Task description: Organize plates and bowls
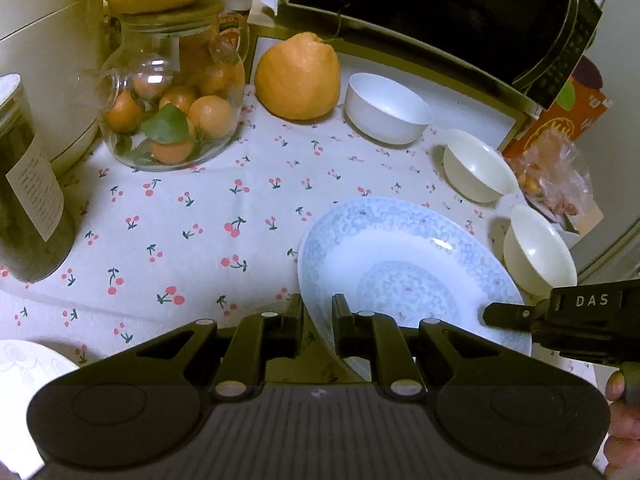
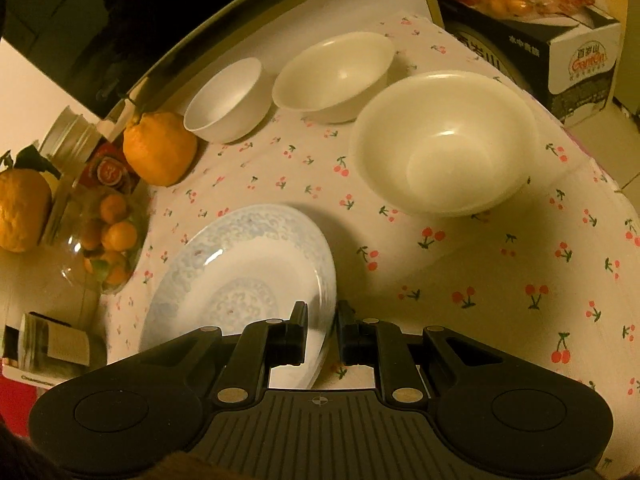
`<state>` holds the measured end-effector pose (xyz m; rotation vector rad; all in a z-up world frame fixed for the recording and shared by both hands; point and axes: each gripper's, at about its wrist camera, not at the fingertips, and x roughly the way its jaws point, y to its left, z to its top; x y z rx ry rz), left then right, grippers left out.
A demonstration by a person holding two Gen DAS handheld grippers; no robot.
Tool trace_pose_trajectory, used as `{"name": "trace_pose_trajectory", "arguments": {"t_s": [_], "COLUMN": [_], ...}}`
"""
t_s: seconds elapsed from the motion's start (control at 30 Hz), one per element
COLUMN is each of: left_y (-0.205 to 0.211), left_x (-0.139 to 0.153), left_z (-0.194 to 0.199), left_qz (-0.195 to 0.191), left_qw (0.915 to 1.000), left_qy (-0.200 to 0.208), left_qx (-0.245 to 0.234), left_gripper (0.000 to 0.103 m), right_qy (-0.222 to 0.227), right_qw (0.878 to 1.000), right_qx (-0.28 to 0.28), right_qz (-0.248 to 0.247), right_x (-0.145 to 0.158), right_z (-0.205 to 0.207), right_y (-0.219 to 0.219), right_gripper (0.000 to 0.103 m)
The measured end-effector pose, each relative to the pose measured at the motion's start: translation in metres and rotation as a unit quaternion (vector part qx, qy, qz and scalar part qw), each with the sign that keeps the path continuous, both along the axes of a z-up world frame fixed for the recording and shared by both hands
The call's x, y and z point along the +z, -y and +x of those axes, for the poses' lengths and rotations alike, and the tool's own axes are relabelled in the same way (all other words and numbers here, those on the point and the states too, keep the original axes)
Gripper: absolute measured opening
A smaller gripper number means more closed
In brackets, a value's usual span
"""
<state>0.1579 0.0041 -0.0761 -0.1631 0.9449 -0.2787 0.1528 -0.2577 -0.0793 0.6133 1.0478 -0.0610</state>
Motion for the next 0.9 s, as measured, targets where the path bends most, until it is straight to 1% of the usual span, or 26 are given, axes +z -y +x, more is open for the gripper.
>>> {"name": "trace_pose_trajectory", "arguments": {"t_s": [0.17, 0.33, 0.5, 0.6, 0.63, 0.67, 0.7, 0.73, 0.77, 0.8, 0.83, 0.87, 0.9], "left_y": [-0.001, 0.002, 0.001, 0.002, 0.002, 0.002, 0.002, 0.001, 0.000, 0.000, -0.001, -0.002, -0.003], "left_x": [-0.003, -0.007, -0.007, -0.007, -0.006, -0.006, -0.006, -0.006, -0.006, -0.005, -0.005, -0.004, -0.003], "left_z": [0.000, -0.001, 0.000, 0.000, 0.000, 0.000, 0.000, 0.000, 0.001, 0.001, 0.001, 0.001, 0.000], "left_qz": [0.009, 0.034, 0.037, 0.041, 0.043, 0.049, 0.051, 0.052, 0.053, 0.055, 0.057, 0.058, 0.058], "left_qw": [0.9999, 0.9994, 0.9993, 0.9992, 0.9991, 0.9988, 0.9987, 0.9986, 0.9986, 0.9984, 0.9983, 0.9983, 0.9983], "left_qy": [-0.003, 0.001, 0.001, -0.001, -0.001, -0.002, -0.003, -0.003, -0.005, -0.006, -0.006, -0.007, -0.006], "left_qx": [0.006, 0.006, 0.003, 0.000, -0.001, -0.001, -0.003, -0.005, -0.007, -0.007, -0.006, -0.006, -0.007], "left_gripper": [0.012, 0.012, 0.013, 0.013, 0.016, 0.023, 0.025, 0.027, 0.031, 0.035, 0.043, 0.051, 0.053], "right_qy": [-0.004, 0.005, 0.005, 0.007, 0.006, 0.006, 0.005, 0.005, 0.007, 0.009, 0.011, 0.013, 0.016], "right_qw": [1.000, 1.000, 1.000, 1.000, 1.000, 1.000, 1.000, 1.000, 1.000, 1.000, 1.000, 1.000, 0.999], "right_qx": [-0.002, 0.006, 0.009, 0.010, 0.011, 0.015, 0.019, 0.023, 0.024, 0.025, 0.026, 0.027, 0.027], "right_qz": [0.011, 0.012, 0.016, 0.019, 0.016, 0.011, 0.007, 0.005, 0.006, 0.006, 0.004, 0.001, -0.004], "right_x": [-0.009, -0.011, -0.011, -0.010, -0.009, -0.008, -0.007, -0.006, -0.005, -0.003, -0.001, 0.001, 0.003], "right_z": [-0.001, 0.001, 0.001, -0.001, -0.001, -0.001, 0.000, 0.000, 0.000, -0.001, -0.002, -0.003, -0.003], "right_y": [0.000, -0.003, -0.001, 0.000, -0.001, -0.002, -0.004, -0.004, -0.004, -0.005, -0.005, -0.005, -0.005], "right_gripper": [0.015, 0.015, 0.016, 0.018, 0.018, 0.019, 0.019, 0.023, 0.025, 0.030, 0.039, 0.045, 0.057]}}
